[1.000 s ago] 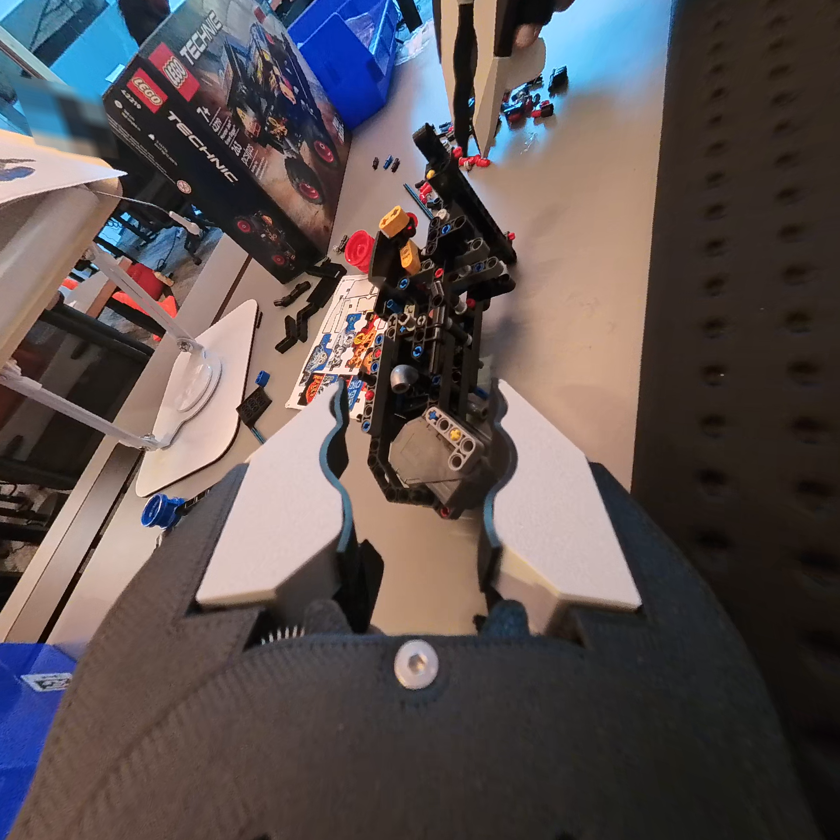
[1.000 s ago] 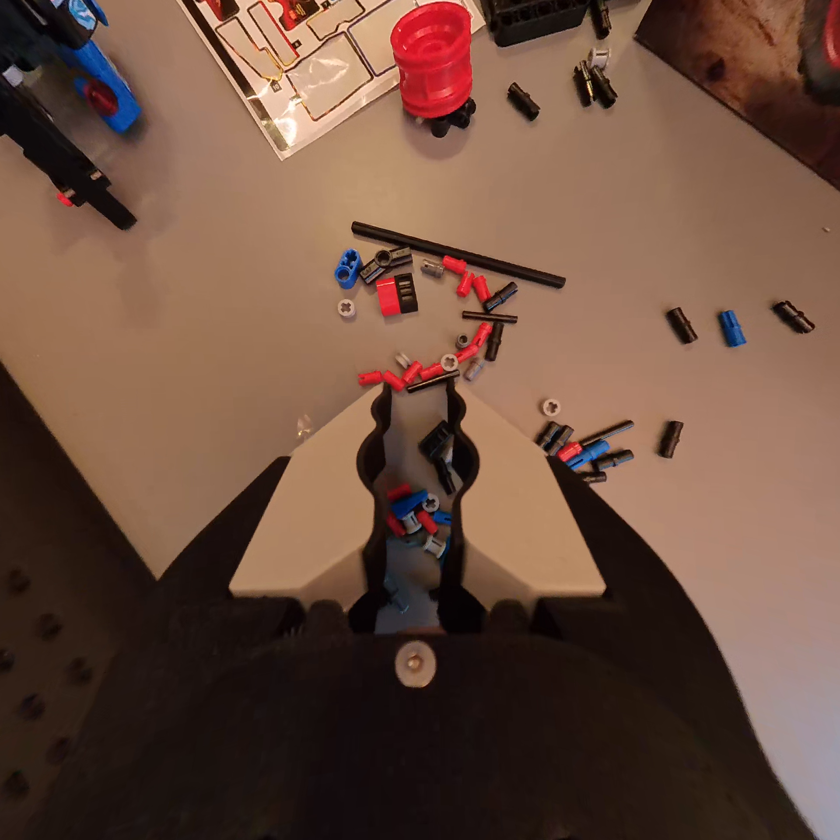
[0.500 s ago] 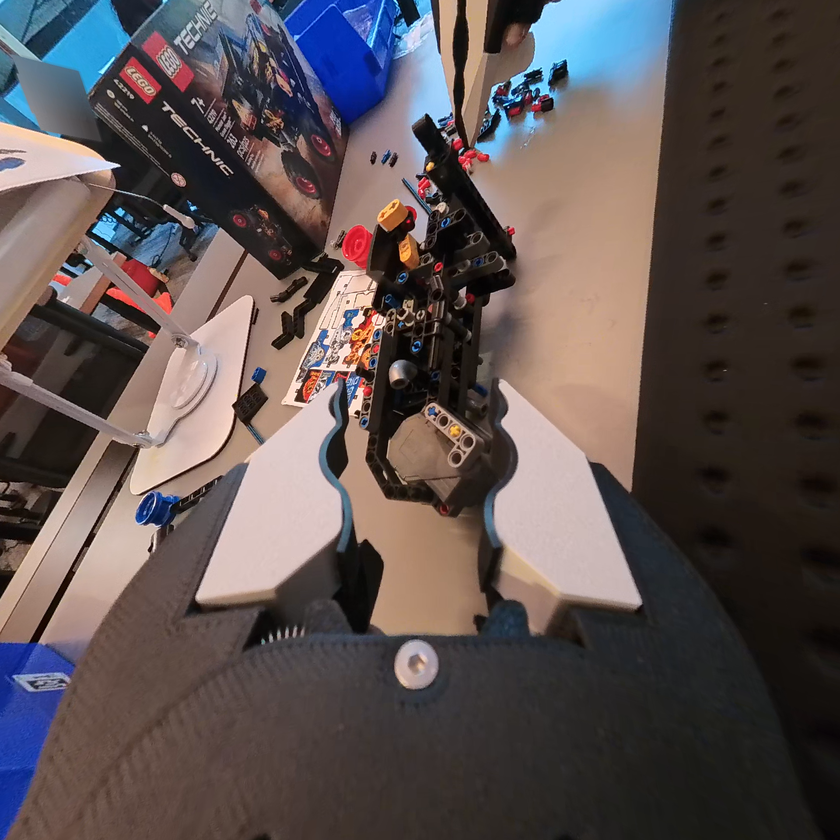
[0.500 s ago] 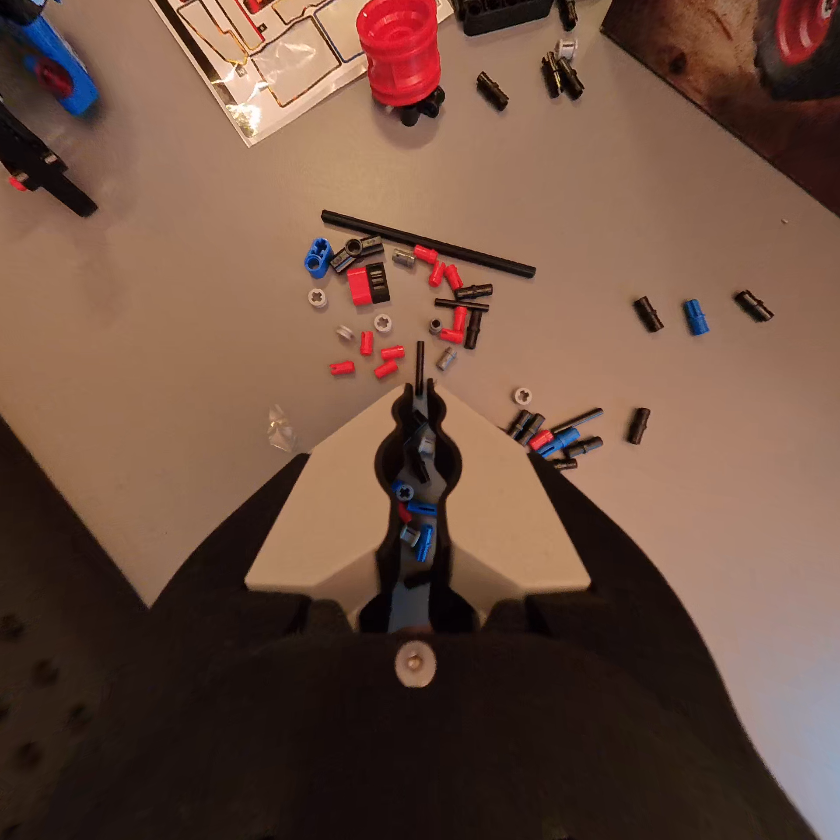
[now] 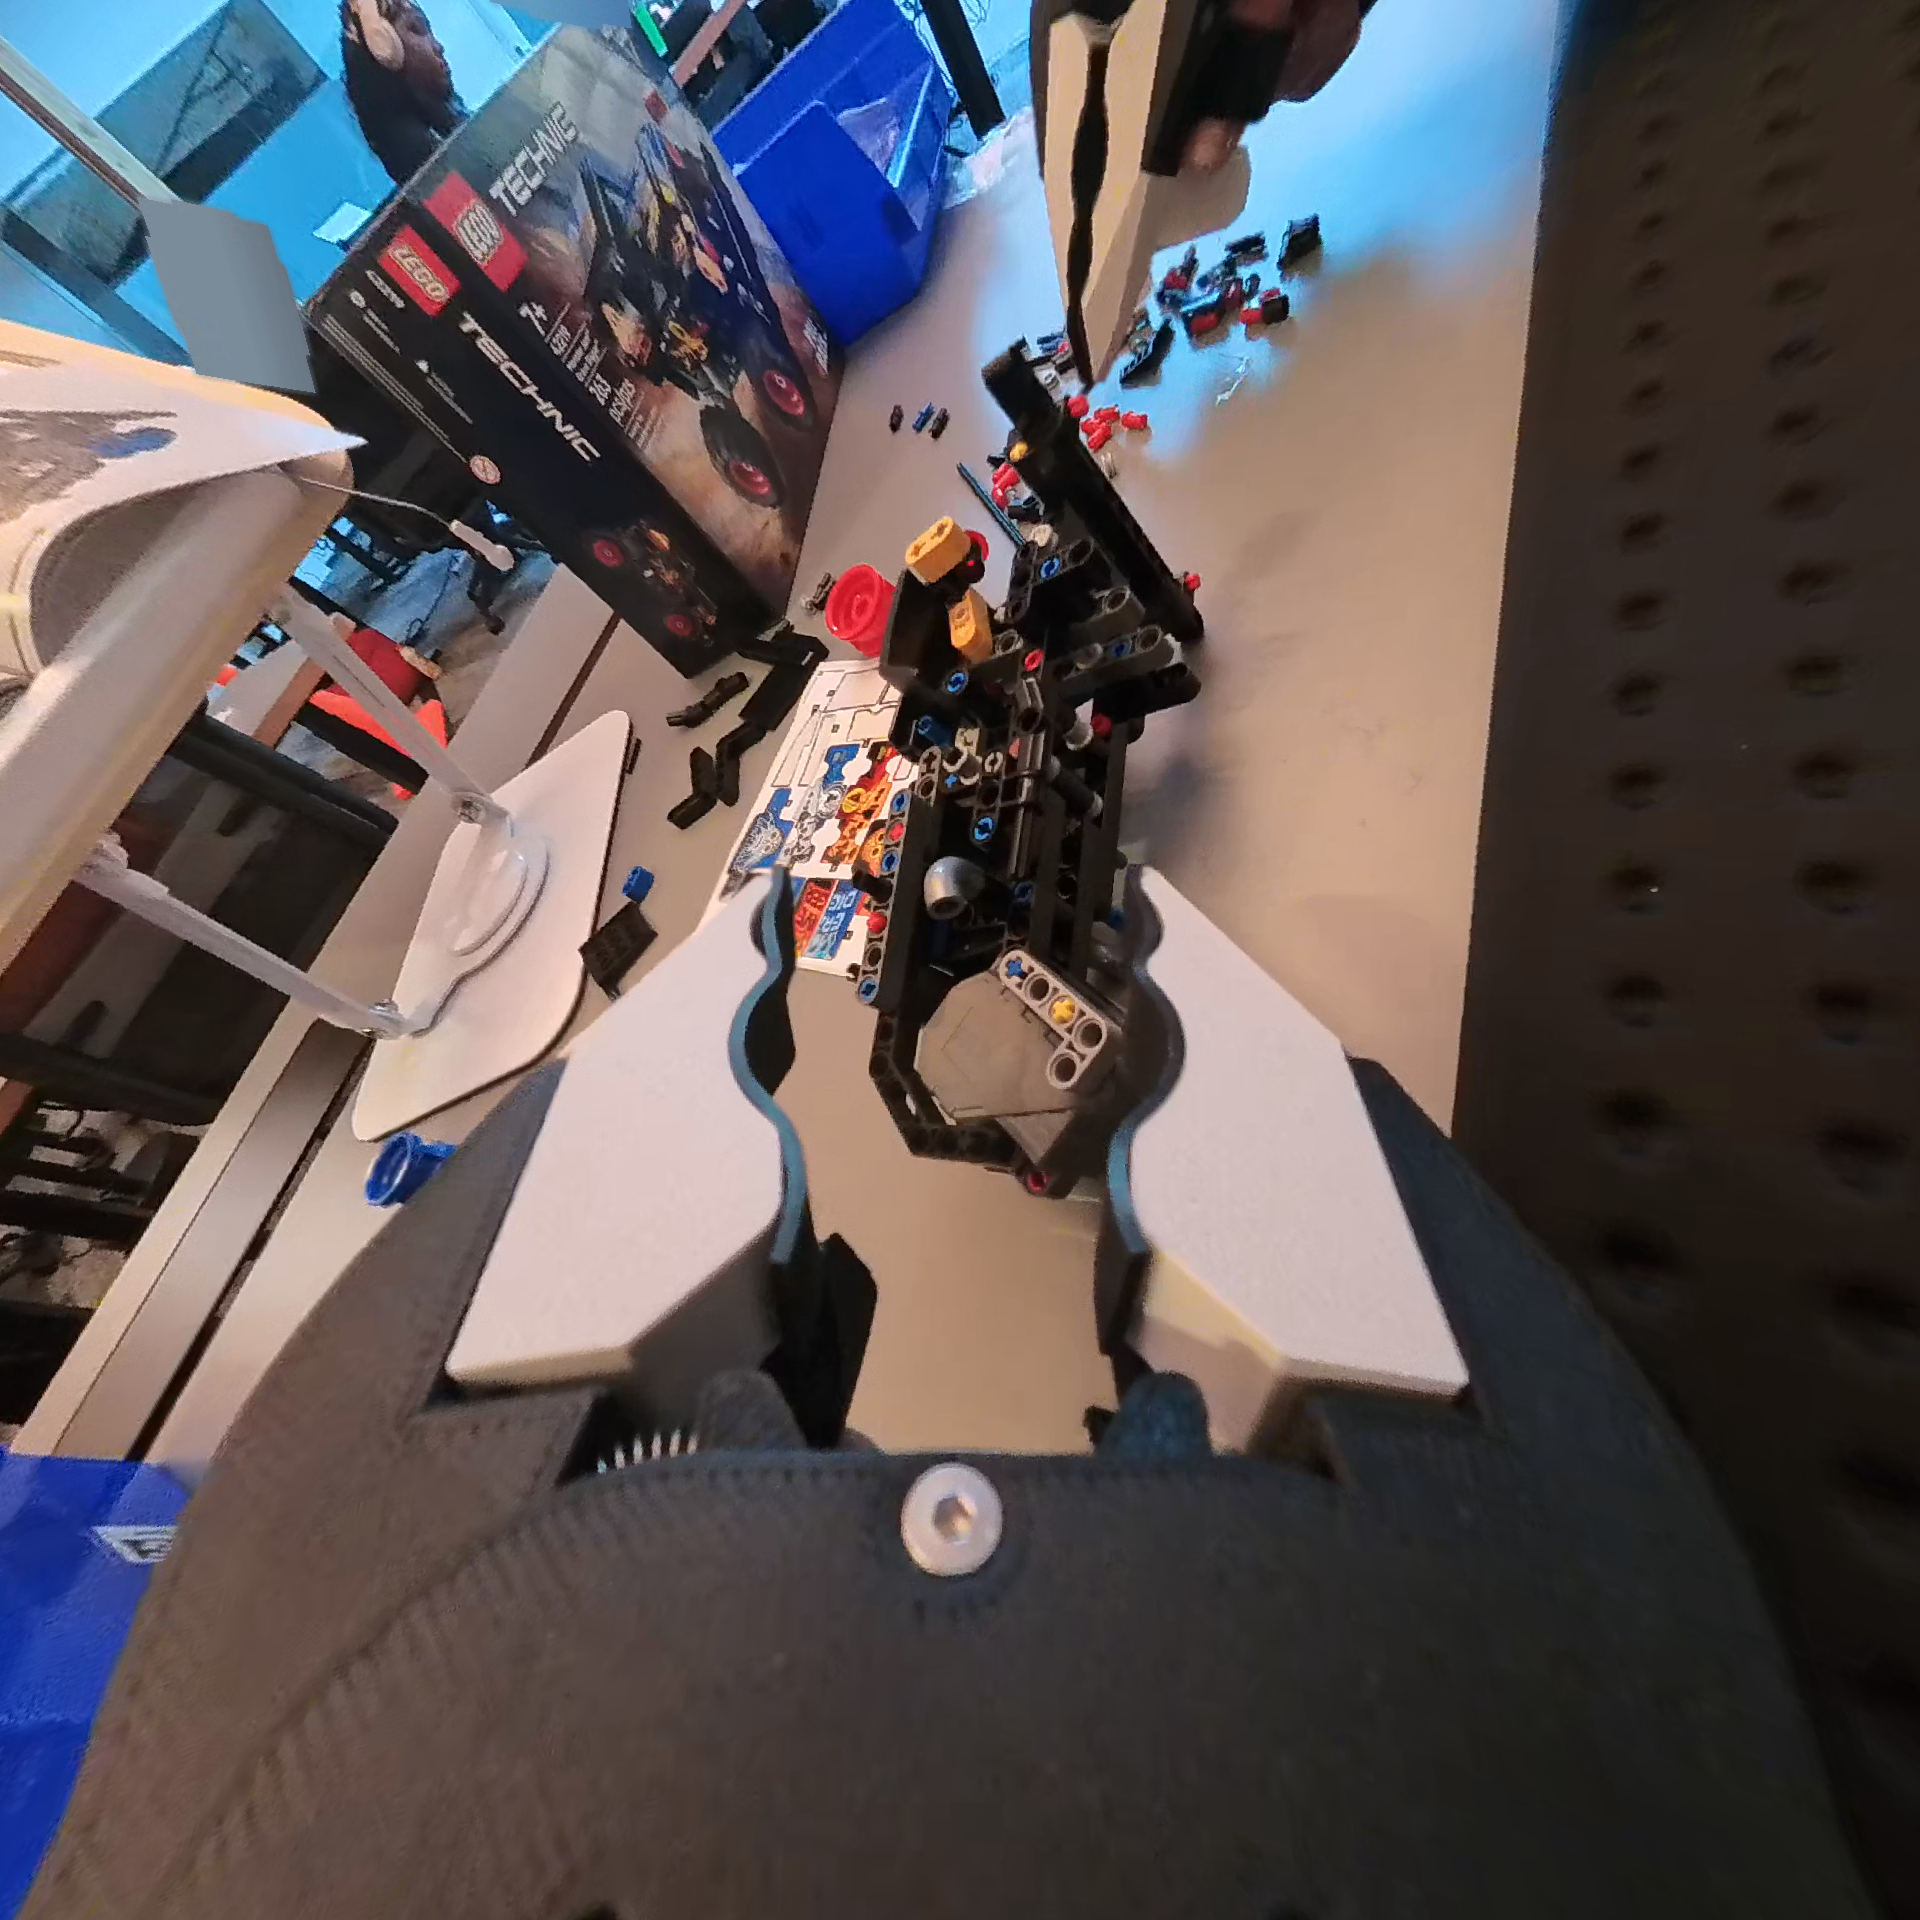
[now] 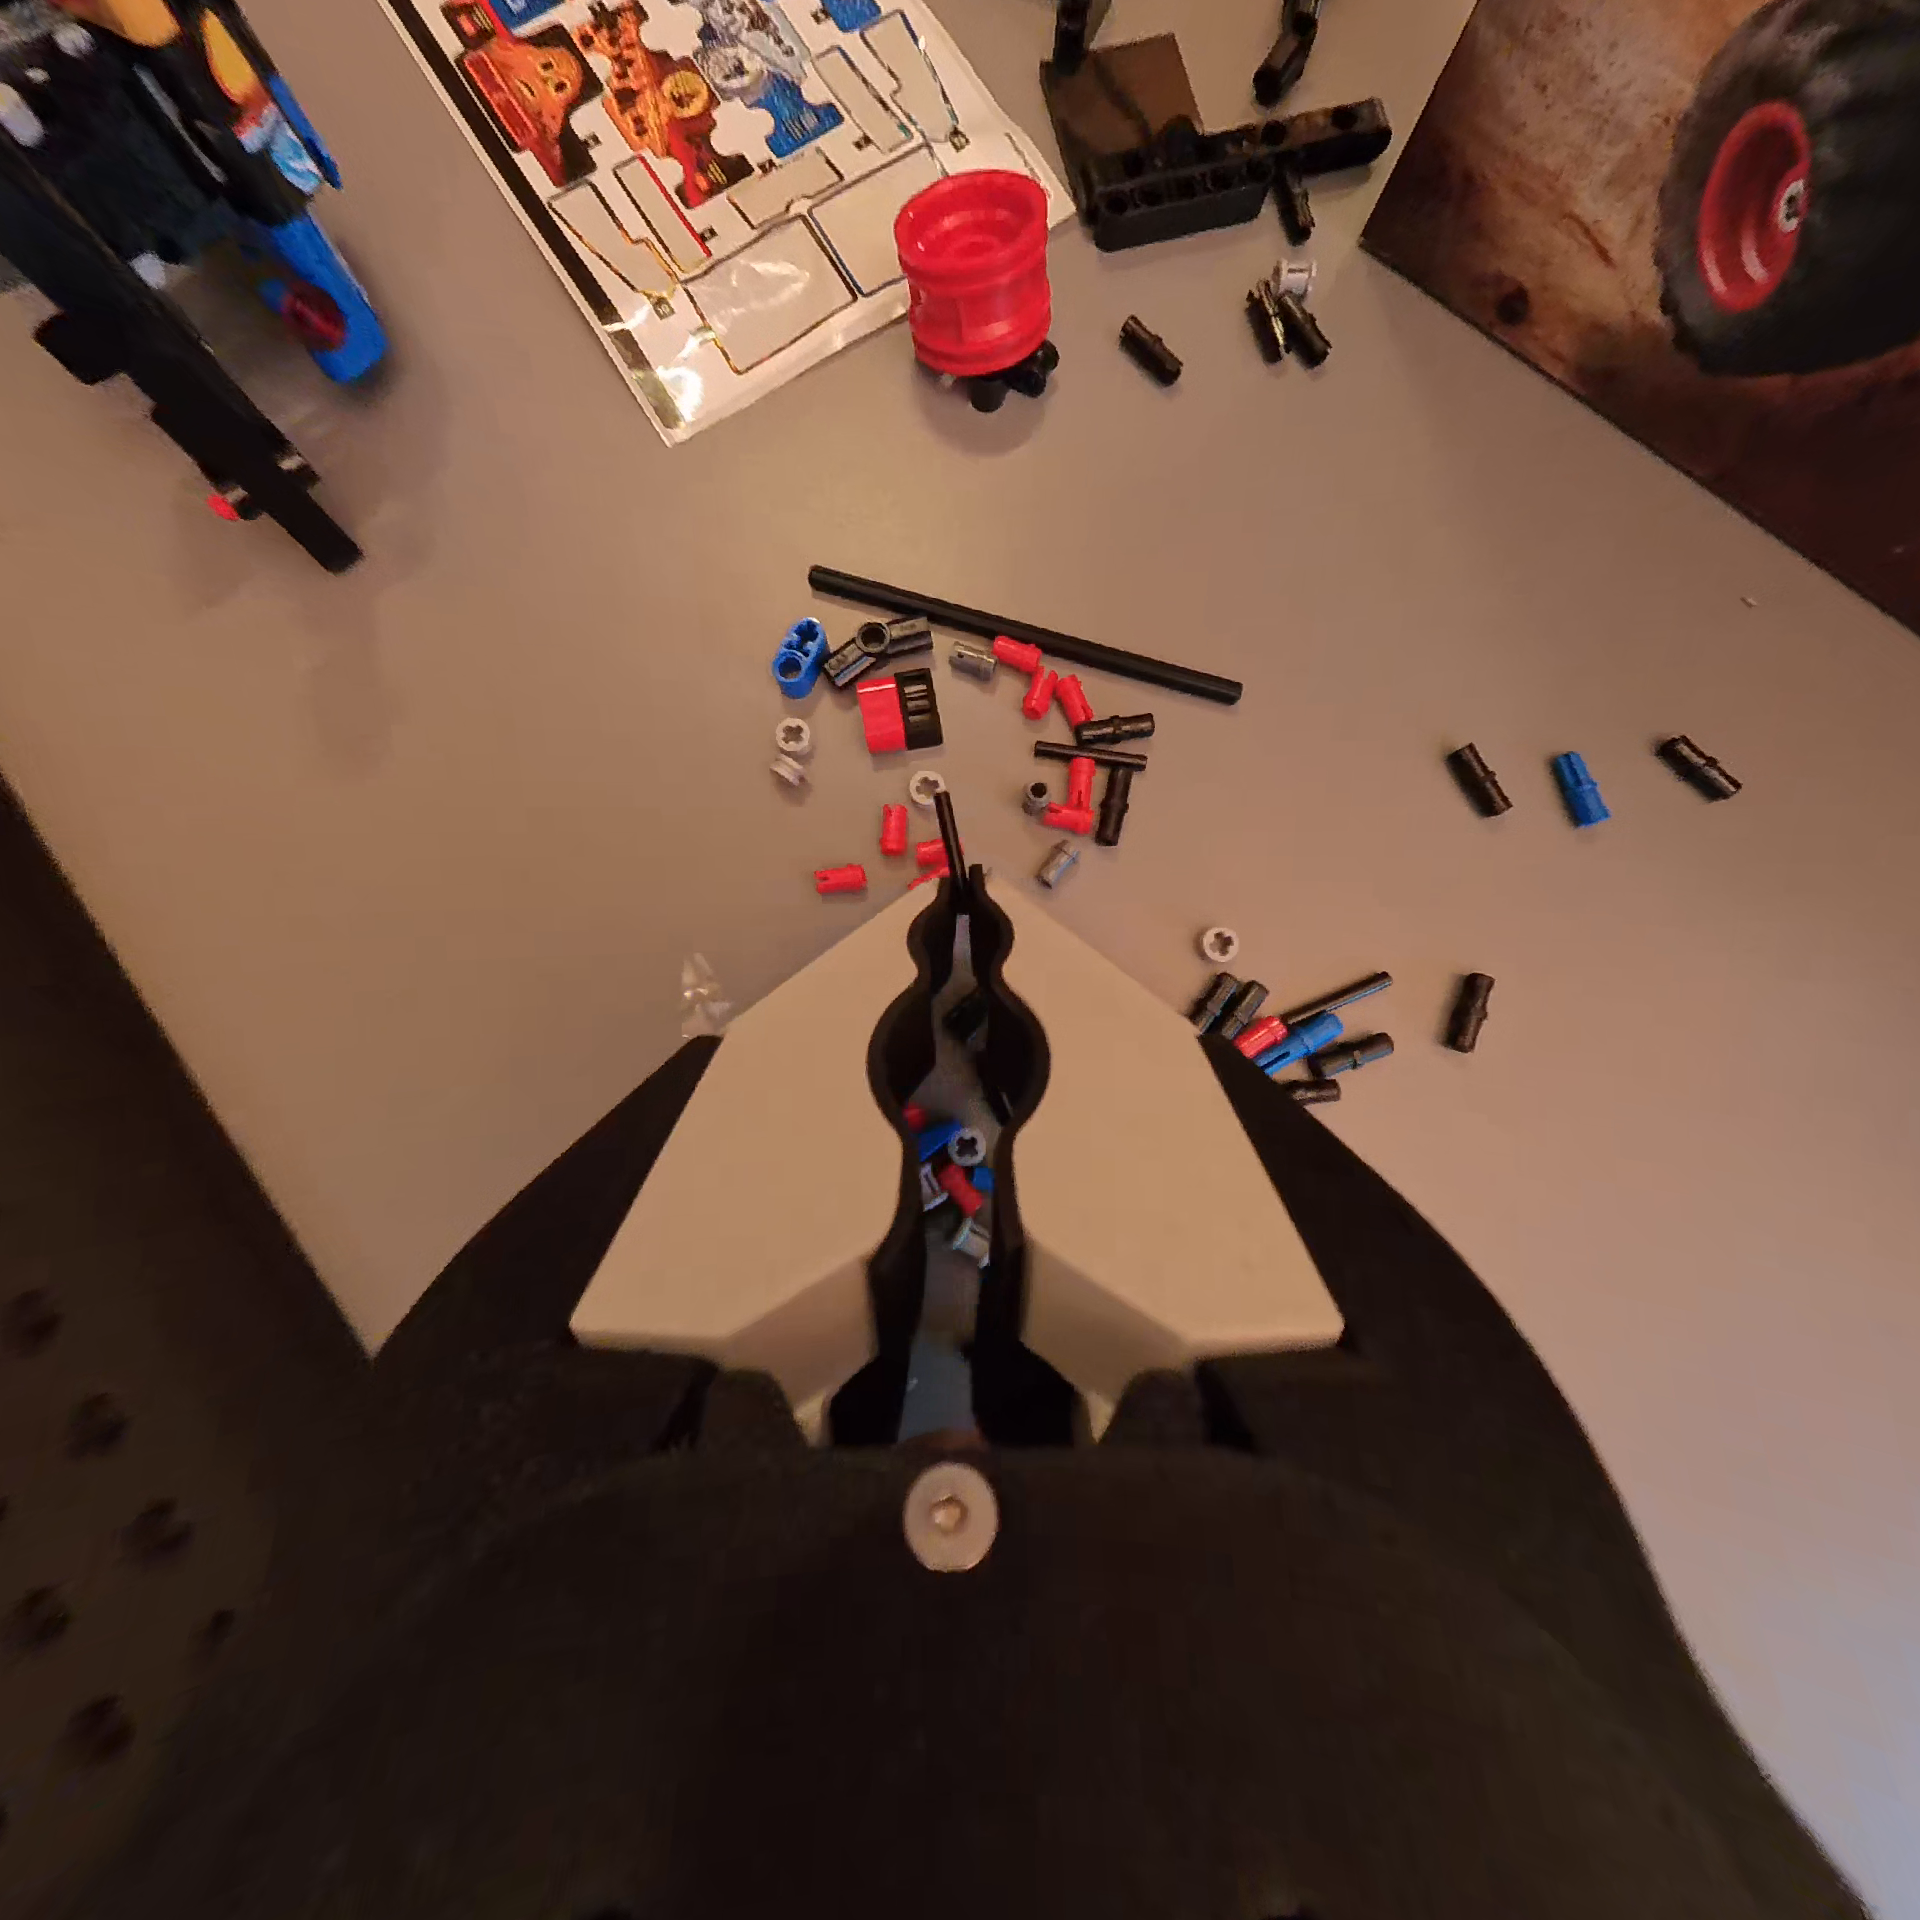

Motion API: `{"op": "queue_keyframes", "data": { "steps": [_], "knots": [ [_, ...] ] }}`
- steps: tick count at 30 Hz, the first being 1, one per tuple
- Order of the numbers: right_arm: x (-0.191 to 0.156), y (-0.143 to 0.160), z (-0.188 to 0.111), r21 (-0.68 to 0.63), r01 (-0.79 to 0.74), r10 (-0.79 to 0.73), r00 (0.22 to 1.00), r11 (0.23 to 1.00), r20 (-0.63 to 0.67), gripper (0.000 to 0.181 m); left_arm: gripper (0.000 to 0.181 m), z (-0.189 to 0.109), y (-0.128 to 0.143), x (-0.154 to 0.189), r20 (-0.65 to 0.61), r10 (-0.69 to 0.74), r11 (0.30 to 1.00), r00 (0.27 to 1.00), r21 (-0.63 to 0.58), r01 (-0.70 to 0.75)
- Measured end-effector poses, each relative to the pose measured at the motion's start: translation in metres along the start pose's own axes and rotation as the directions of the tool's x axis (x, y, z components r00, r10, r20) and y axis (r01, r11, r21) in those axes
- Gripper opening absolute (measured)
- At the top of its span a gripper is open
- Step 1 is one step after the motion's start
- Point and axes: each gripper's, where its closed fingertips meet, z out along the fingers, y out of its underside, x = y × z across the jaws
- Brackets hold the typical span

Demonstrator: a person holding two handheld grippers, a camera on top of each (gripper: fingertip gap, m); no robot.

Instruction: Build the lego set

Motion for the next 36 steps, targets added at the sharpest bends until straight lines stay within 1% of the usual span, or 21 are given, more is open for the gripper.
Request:
{"op": "queue_keyframes", "data": {
  "steps": [4,6,10,14,16,20,25,31,34,36],
  "knots": [
    [-0.01,-0.008,-0.011,0.046,0.008,-0.008,1.0,0.999,0.013,0.0,0.06,0.0,-0.005,-0.001,0.015,0.021,1.0,1.0,-0.001,-0.021],
    [-0.02,-0.017,-0.02,0.08,0.022,-0.023,0.999,0.997,0.022,0.0,0.059,0.0,-0.01,-0.002,0.034,0.041,0.999,0.999,-0.002,-0.041],
    [-0.051,-0.041,-0.038,0.157,0.072,-0.081,0.995,0.985,0.057,0.0,0.056,0.0,-0.026,-0.001,0.07,0.1,0.995,0.993,-0.003,-0.1],
    [-0.088,-0.062,-0.043,0.219,0.12,-0.145,0.984,0.968,0.106,0.0,0.052,0.007,-0.048,0.012,0.085,0.161,0.987,0.983,0.008,-0.162],
    [-0.107,-0.069,-0.042,0.239,0.142,-0.178,0.974,0.961,0.137,0.0,0.049,0.013,-0.057,0.024,0.073,0.192,0.981,0.979,0.01,-0.193],
    [-0.14,-0.082,-0.041,0.29,0.163,-0.226,0.954,0.943,0.198,0.0,0.044,0.024,-0.068,0.044,0.046,0.203,0.978,0.978,0.025,-0.205],
    [-0.175,-0.092,-0.031,0.316,0.192,-0.282,0.921,0.929,0.268,0.0,0.038,0.034,-0.079,0.051,0.059,0.234,0.971,0.97,0.03,-0.236],
    [-0.196,-0.097,-0.017,0.313,0.224,-0.323,0.892,0.923,0.315,0.0,0.029,0.04,-0.085,0.054,0.066,0.275,0.96,0.959,0.03,-0.277],
    [-0.201,-0.099,-0.014,0.311,0.234,-0.335,0.883,0.921,0.328,0.0,0.022,0.04,-0.085,0.055,0.068,0.286,0.957,0.956,0.025,-0.288],
    [-0.203,-0.1,-0.013,0.311,0.24,-0.341,0.879,0.92,0.333,0.0,0.013,0.039,-0.085,0.055,0.069,0.289,0.956,0.955,0.028,-0.292]
  ]
}}
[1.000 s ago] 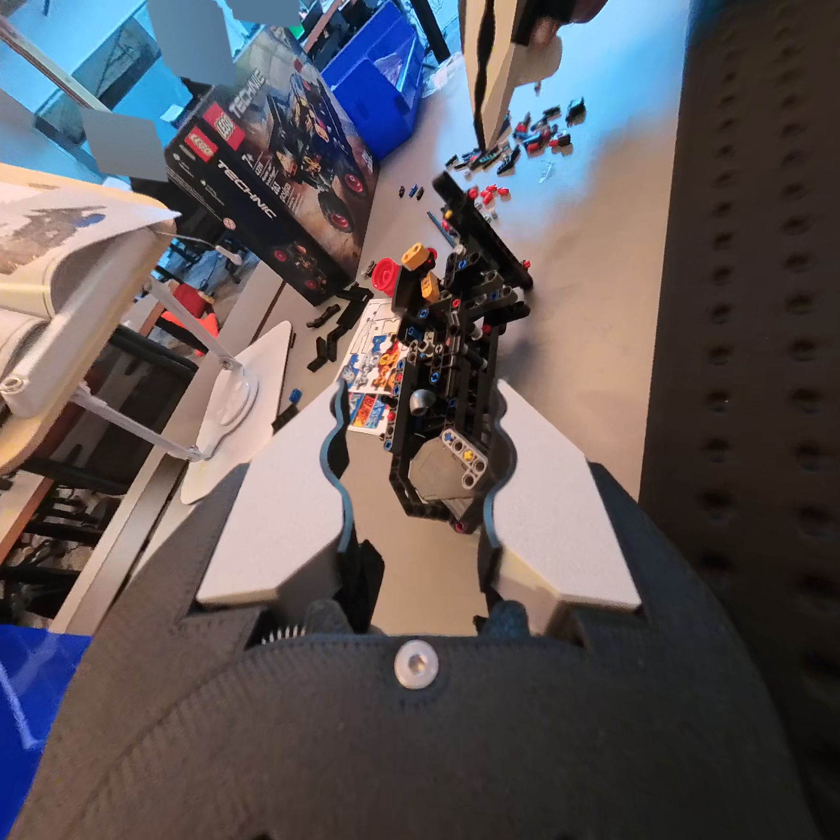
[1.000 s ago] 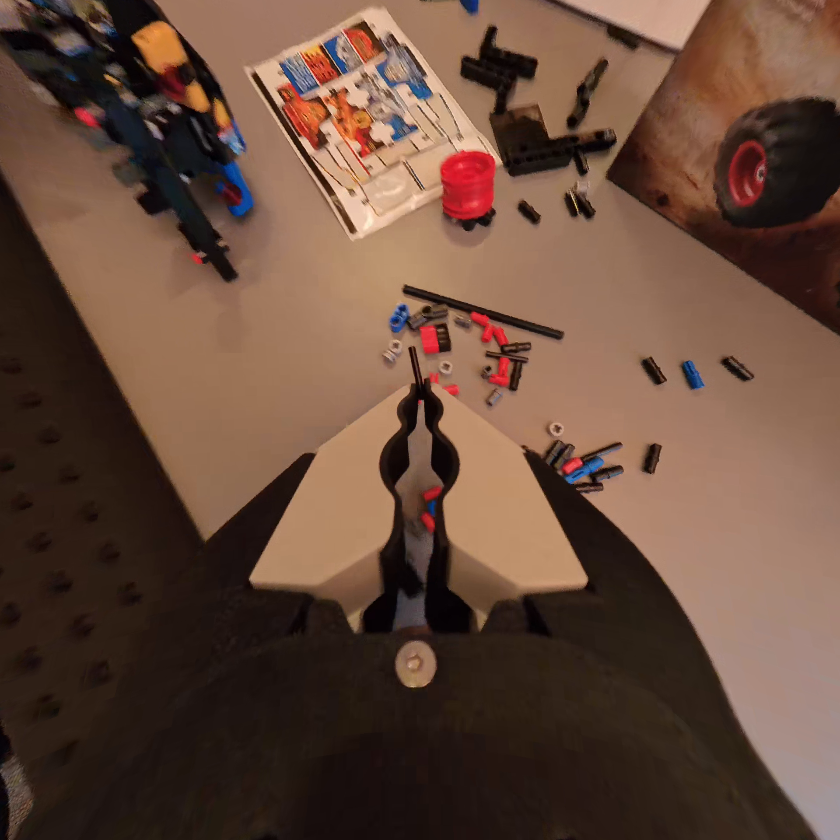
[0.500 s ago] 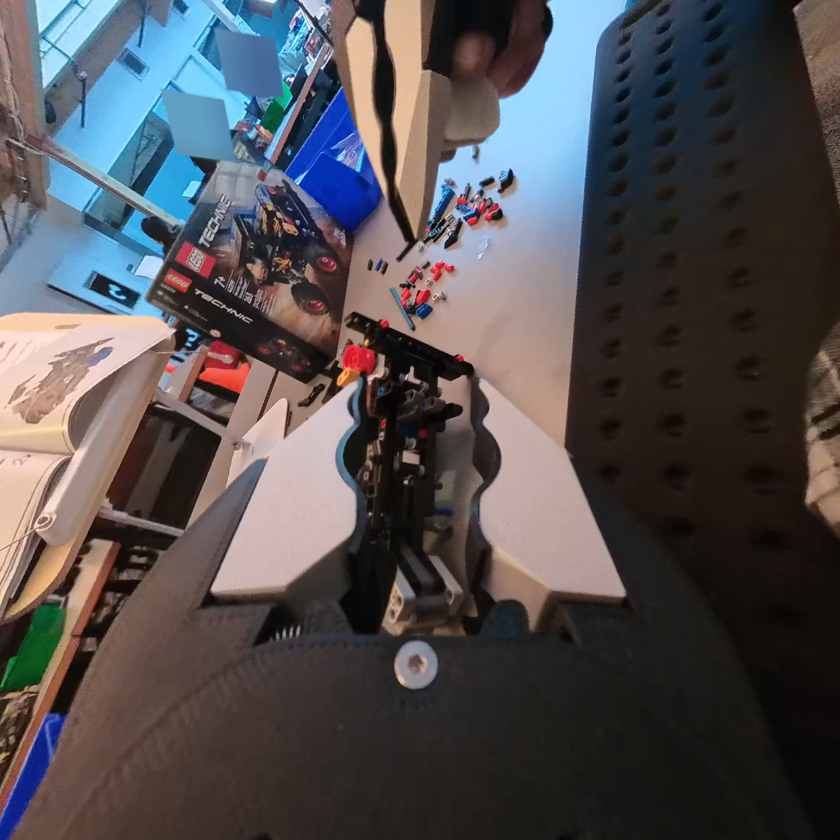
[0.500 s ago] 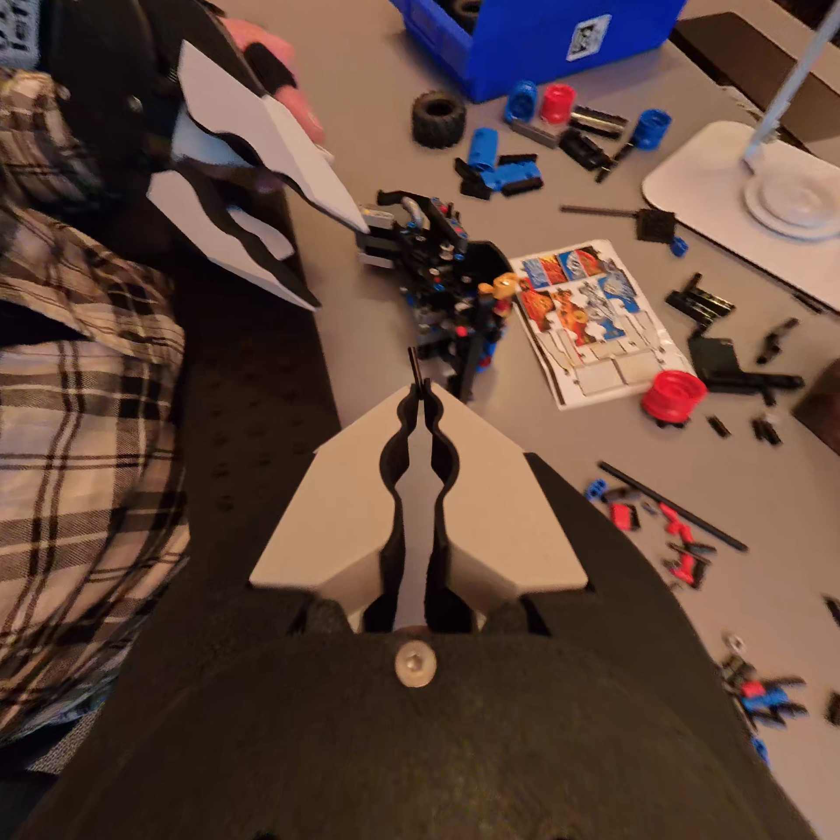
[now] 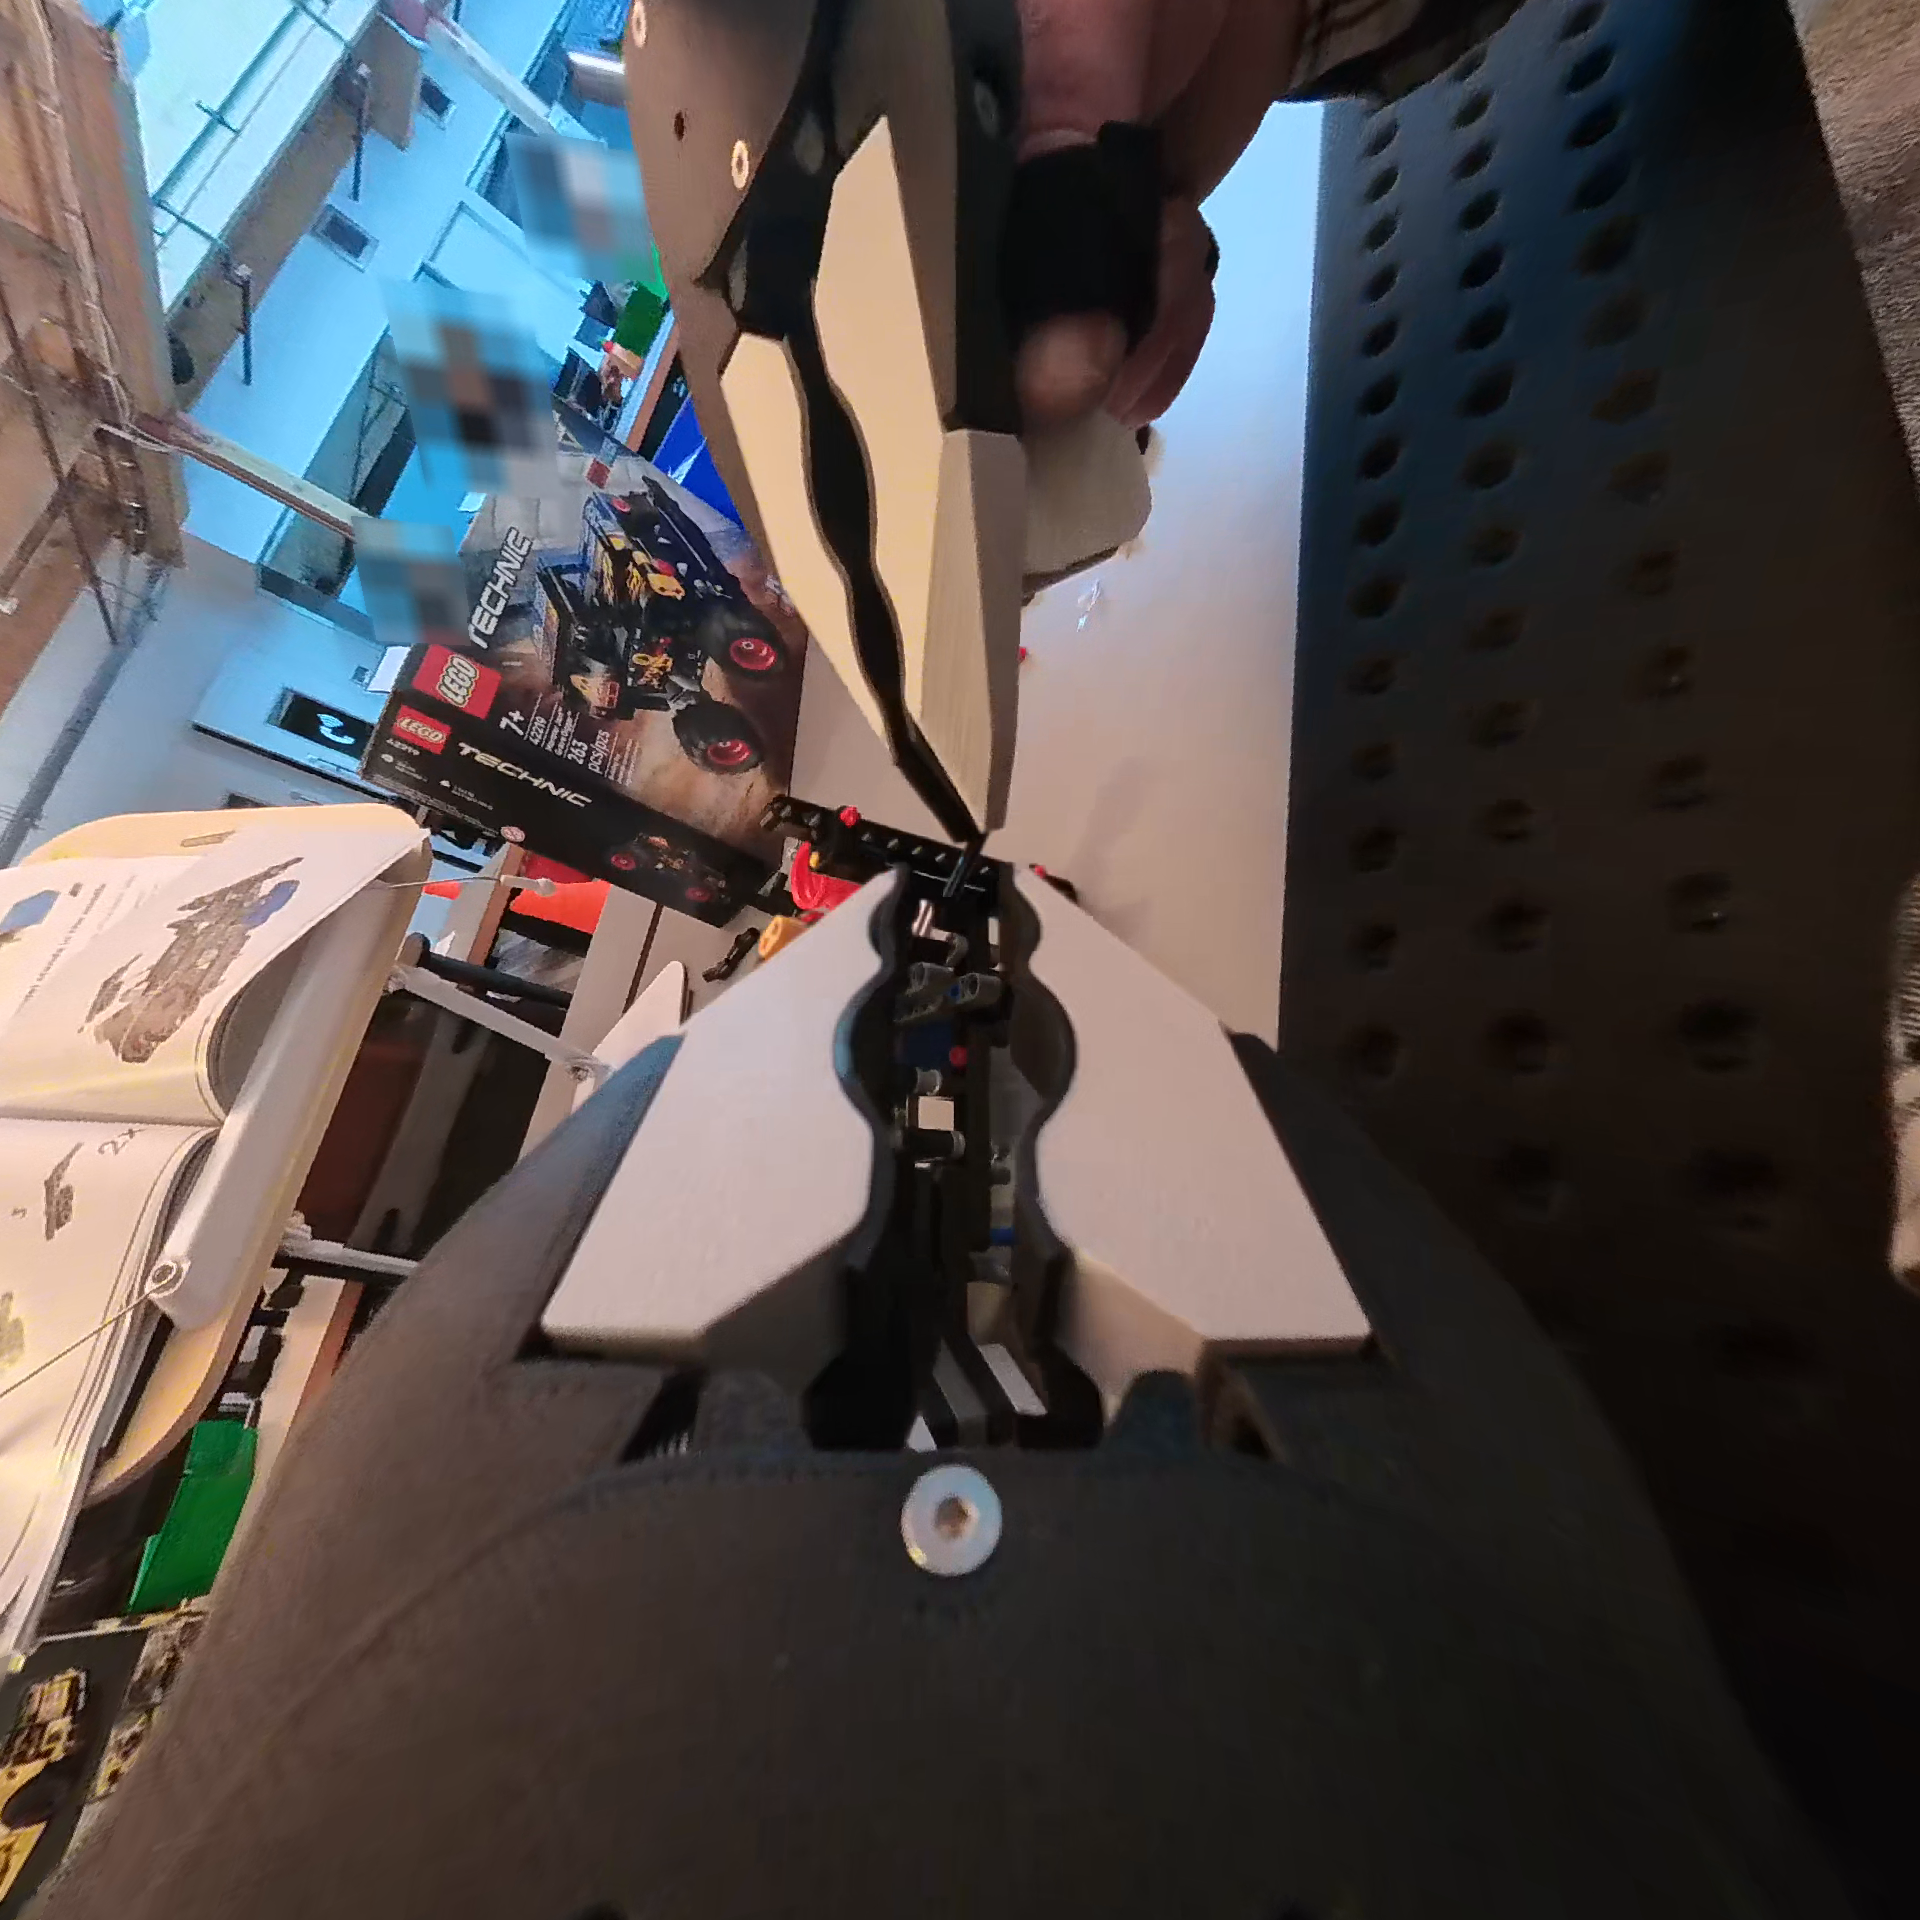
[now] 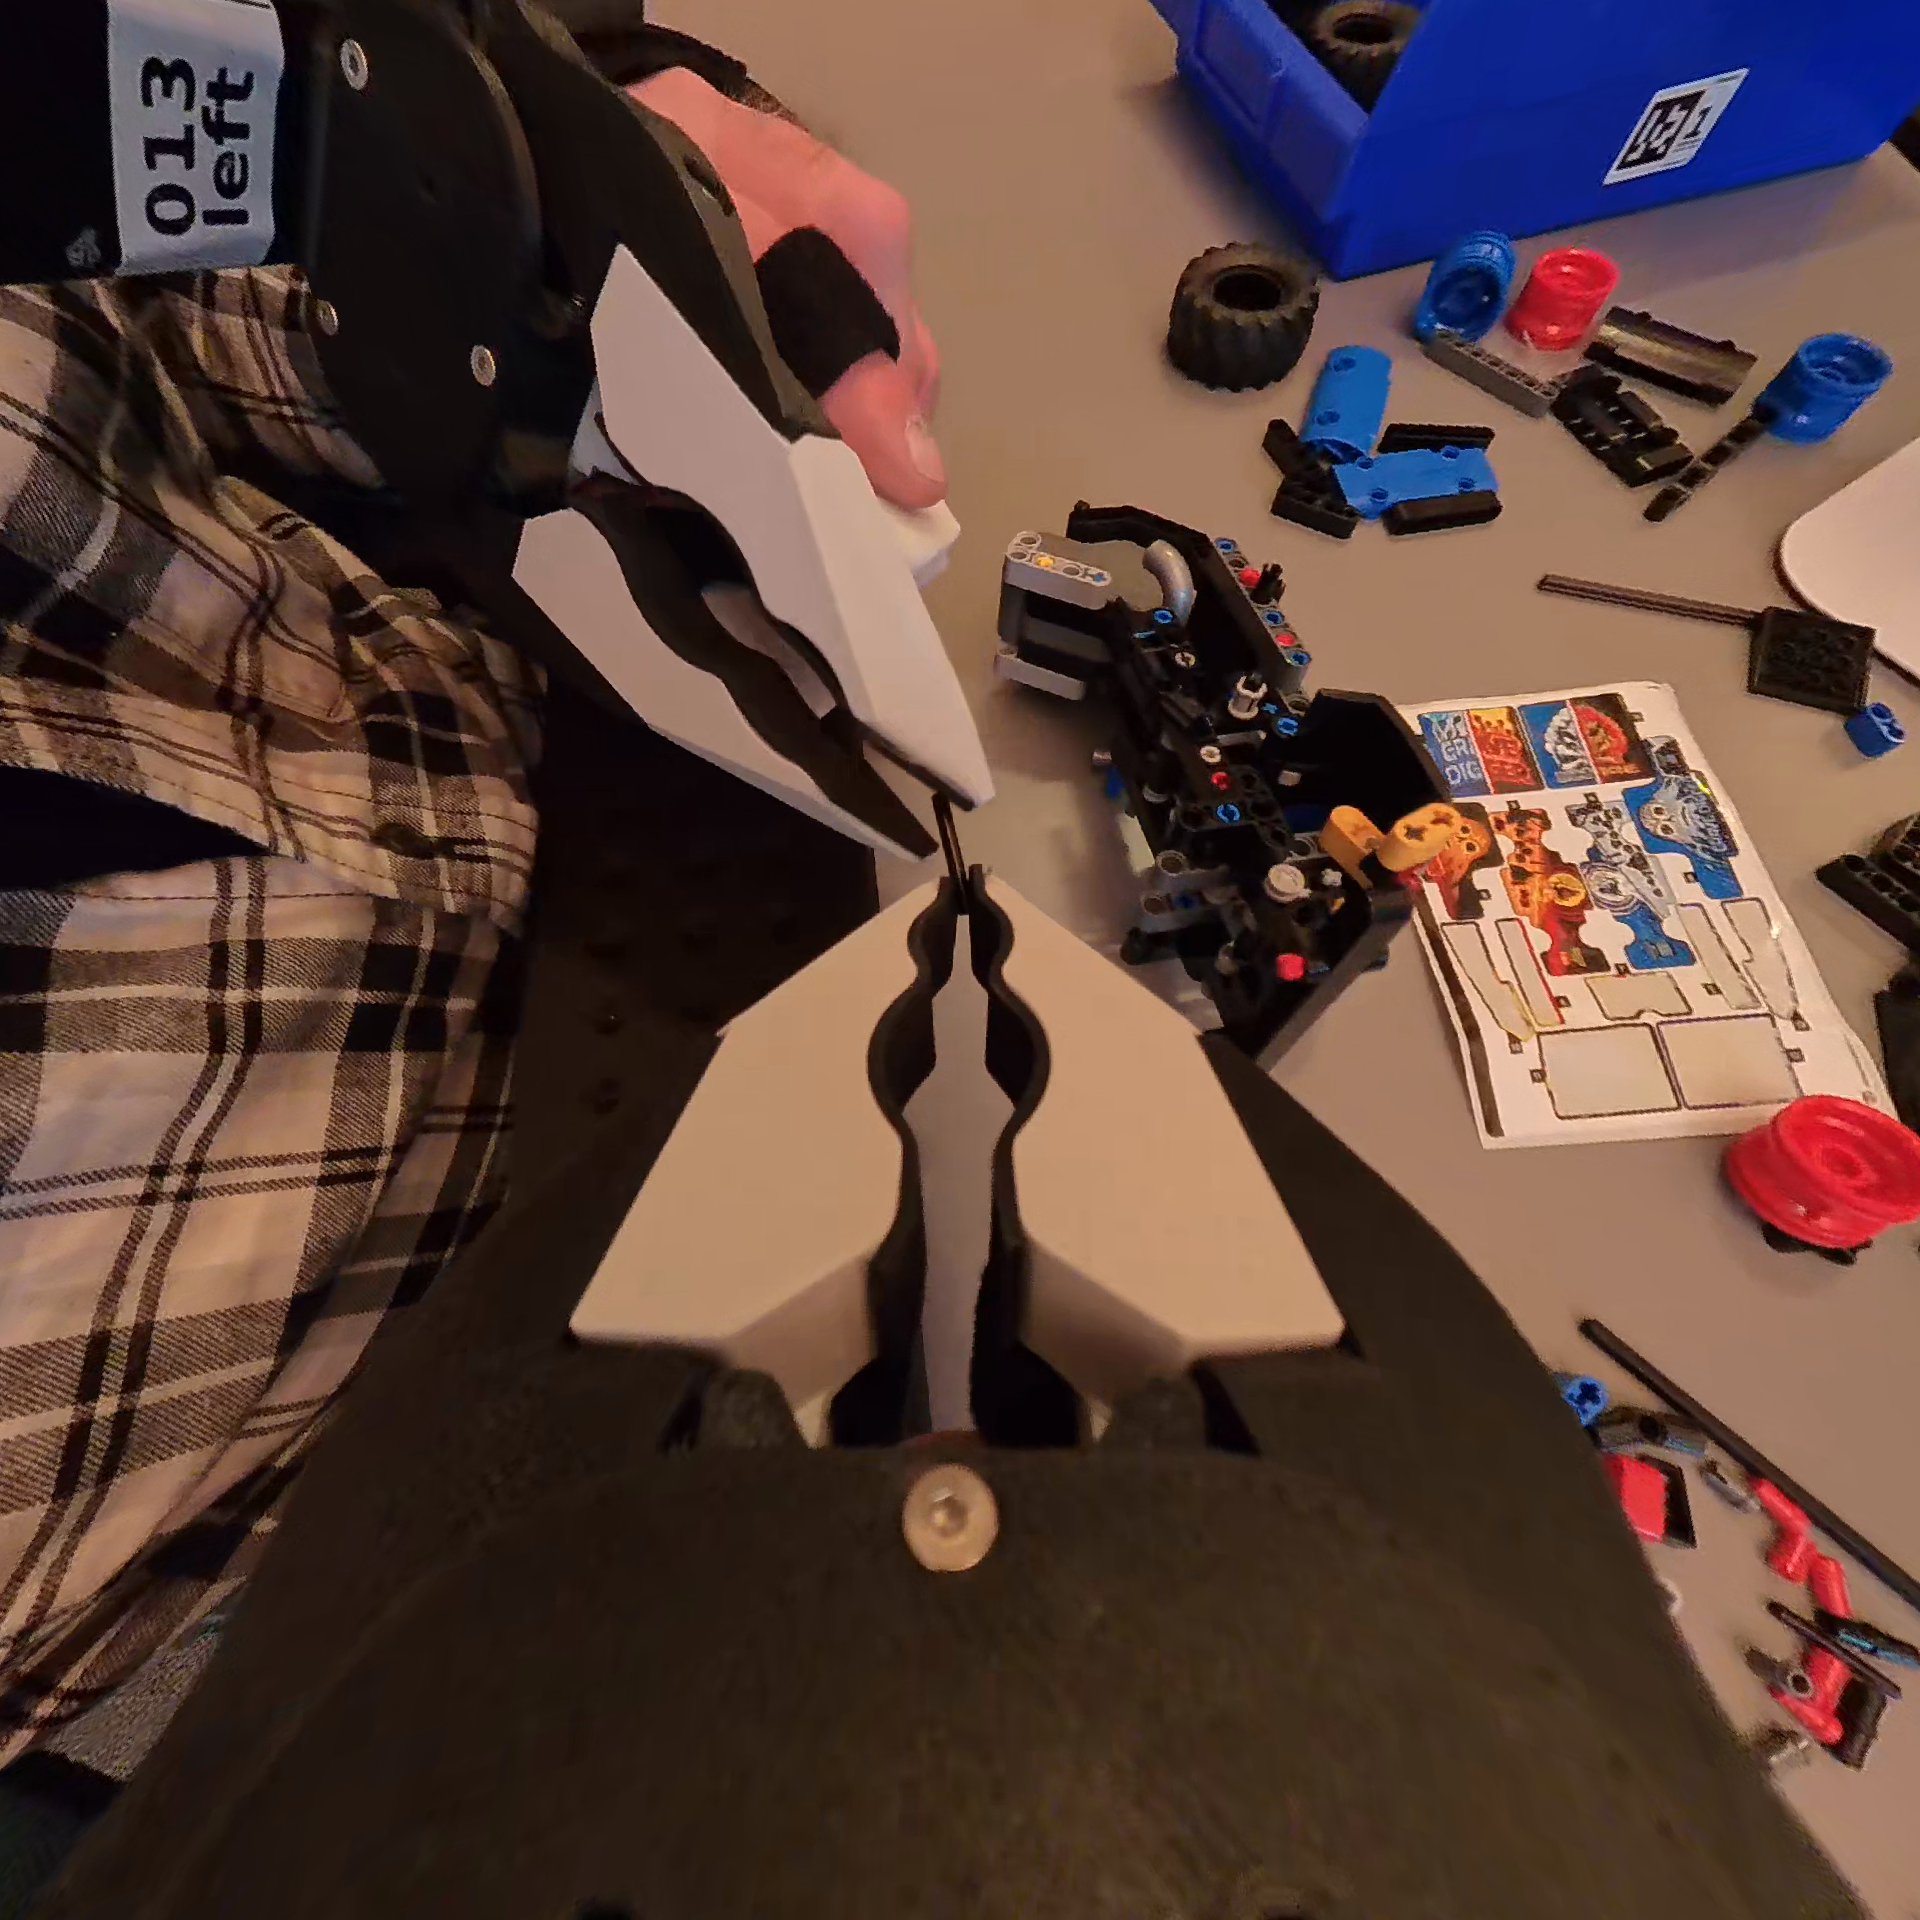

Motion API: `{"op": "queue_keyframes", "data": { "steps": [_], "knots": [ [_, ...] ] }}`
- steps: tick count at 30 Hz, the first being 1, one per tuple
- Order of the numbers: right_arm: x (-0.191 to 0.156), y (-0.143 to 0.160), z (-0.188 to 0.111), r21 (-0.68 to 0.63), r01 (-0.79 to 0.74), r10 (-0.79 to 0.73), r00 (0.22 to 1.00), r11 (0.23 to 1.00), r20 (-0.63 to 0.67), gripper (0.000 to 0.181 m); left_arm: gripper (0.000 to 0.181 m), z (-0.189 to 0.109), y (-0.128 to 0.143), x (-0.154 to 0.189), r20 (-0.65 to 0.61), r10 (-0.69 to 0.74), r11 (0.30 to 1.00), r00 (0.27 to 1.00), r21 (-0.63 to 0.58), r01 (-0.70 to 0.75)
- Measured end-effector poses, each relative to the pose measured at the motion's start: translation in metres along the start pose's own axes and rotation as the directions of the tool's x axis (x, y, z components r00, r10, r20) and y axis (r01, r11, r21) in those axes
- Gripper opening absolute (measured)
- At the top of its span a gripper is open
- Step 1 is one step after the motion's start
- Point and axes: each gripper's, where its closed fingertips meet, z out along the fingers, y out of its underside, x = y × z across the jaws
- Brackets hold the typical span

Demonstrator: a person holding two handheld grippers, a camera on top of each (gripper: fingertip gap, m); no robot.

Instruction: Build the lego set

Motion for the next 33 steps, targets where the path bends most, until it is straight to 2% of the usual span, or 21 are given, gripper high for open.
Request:
{"op": "queue_keyframes", "data": {
  "steps": [2,5,14,33],
  "knots": [
    [0.0,-0.002,0.001,-0.002,0.005,-0.005,1.0,1.0,0.001,0.0,0.003,-0.001,-0.001,-0.001,0.001,0.003,1.0,1.0,0.004,-0.003],
    [0.002,-0.005,0.001,0.003,0.014,-0.014,1.0,1.0,0.0,0.0,0.001,-0.002,0.0,-0.001,-0.004,0.0,1.0,1.0,0.003,0.0],
    [0.008,-0.015,0.004,-0.016,0.136,-0.137,0.99,0.991,-0.031,0.005,0.001,-0.007,0.001,-0.014,0.011,-0.092,0.995,0.996,0.03,0.092],
    [0.014,-0.036,0.008,-0.03,0.354,-0.355,0.934,0.935,-0.047,0.002,0.0,-0.018,0.009,-0.028,0.014,-0.267,0.959,0.964,0.103,0.264]
  ]
}}
